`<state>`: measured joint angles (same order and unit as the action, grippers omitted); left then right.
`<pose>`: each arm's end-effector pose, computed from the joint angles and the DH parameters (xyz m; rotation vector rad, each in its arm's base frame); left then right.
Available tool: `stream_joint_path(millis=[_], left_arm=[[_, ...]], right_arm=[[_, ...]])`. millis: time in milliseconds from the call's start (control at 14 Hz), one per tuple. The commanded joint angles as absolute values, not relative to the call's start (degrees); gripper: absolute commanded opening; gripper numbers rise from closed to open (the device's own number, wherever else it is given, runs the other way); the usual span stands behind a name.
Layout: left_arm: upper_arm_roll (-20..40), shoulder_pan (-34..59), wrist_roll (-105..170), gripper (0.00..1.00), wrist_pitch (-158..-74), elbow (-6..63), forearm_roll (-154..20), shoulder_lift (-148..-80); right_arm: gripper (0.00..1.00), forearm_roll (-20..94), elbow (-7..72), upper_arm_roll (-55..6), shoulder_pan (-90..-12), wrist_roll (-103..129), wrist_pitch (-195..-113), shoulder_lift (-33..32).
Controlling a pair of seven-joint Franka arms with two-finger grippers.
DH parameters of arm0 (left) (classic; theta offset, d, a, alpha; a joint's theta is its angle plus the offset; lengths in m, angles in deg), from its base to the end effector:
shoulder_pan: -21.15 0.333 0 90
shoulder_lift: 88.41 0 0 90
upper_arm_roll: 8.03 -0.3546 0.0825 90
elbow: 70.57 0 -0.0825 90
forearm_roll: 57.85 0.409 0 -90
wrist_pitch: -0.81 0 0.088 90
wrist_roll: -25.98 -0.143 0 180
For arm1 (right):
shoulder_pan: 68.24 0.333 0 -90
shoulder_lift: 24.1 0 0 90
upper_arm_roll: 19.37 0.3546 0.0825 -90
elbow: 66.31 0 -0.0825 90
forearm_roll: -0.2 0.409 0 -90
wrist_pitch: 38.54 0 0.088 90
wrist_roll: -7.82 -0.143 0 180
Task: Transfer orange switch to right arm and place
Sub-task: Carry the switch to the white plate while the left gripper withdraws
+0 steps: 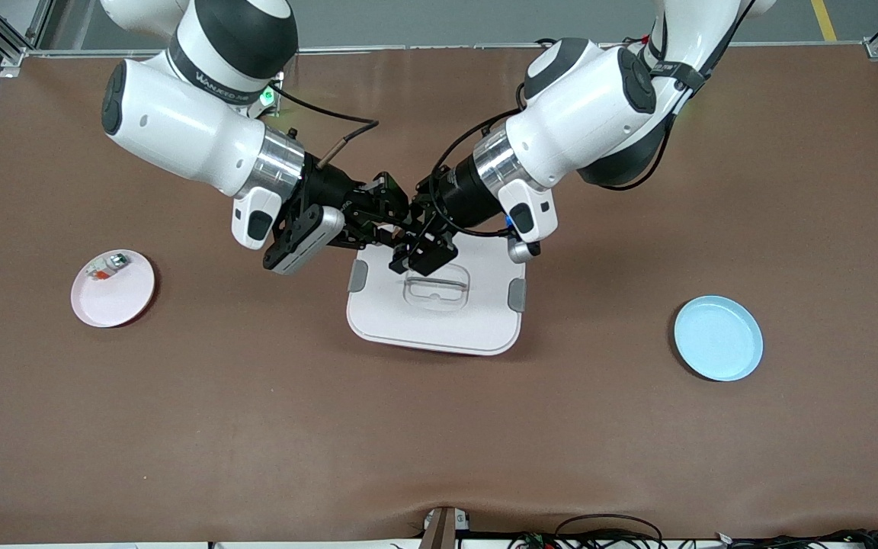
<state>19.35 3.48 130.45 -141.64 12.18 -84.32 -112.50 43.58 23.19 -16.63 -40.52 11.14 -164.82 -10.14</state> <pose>0.5953 -0.5084 0.5512 1.7770 1.5214 -0.4637 0.6032 0.4009 0.5621 -2.3437 -0.2912 -0.2517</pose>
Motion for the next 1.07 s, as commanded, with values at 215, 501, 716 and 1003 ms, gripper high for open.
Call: stream_joint_path(millis=[215, 501, 716, 1003], left_arm=[[19.1, 4.0, 131.6, 1.00, -141.9, 12.8, -83.1, -111.4], [19.1, 5.7, 130.6, 1.00, -141.6, 16.1, -81.5, -108.5], [19.1, 7.0, 129.1, 1.00, -139.0, 16.5, -78.4, -106.8], [19.3, 10.6, 114.3, 1.00, -128.9, 16.5, -77.3, -103.9]], right_arm=[[0.00, 43.2, 21.1, -17.4, -46.6, 26.7, -157.2, -9.2], [0.00, 37.0, 21.2, -17.5, -50.2, 37.0, -152.8, -9.2], [0.00, 29.5, 21.3, -17.5, -54.6, 46.8, -147.3, -9.2], [0.00, 20.1, 22.4, -17.5, -60.8, 62.6, -140.0, -9.0]])
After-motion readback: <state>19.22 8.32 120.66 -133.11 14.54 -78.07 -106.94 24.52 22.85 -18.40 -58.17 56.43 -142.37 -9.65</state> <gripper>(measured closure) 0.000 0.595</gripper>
